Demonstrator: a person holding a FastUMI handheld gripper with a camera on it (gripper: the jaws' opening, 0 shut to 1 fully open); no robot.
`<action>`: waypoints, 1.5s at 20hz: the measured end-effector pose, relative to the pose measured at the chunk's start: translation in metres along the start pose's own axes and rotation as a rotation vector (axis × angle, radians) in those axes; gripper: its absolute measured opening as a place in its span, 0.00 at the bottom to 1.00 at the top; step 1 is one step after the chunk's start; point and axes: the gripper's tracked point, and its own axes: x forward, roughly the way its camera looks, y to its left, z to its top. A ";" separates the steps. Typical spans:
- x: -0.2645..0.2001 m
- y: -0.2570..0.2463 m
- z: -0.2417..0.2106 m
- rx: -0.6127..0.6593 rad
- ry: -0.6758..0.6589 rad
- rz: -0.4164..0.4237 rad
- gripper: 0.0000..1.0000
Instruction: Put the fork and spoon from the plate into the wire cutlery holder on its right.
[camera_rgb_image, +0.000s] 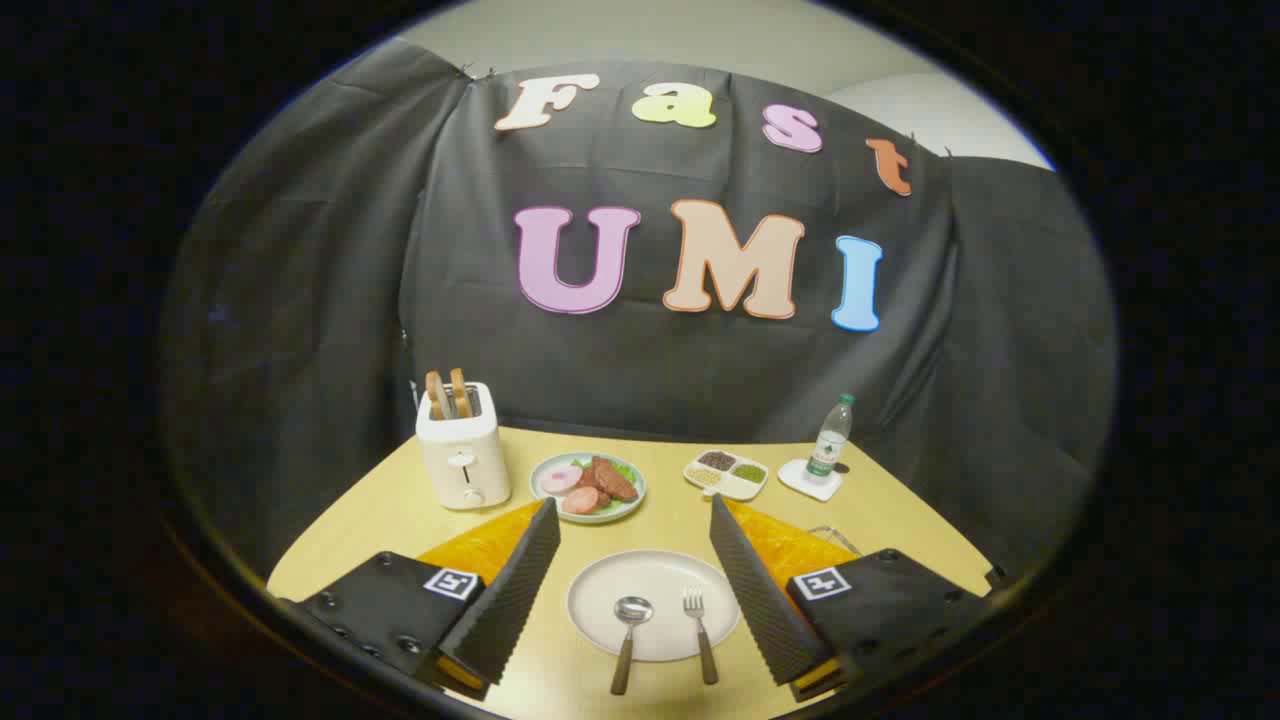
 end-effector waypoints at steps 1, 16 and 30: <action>0.002 0.000 0.003 -0.004 -0.001 -0.008 0.98; -0.004 -0.014 -0.001 -0.027 0.064 -0.053 0.98; -0.011 -0.072 -0.120 -0.034 0.657 -0.189 0.95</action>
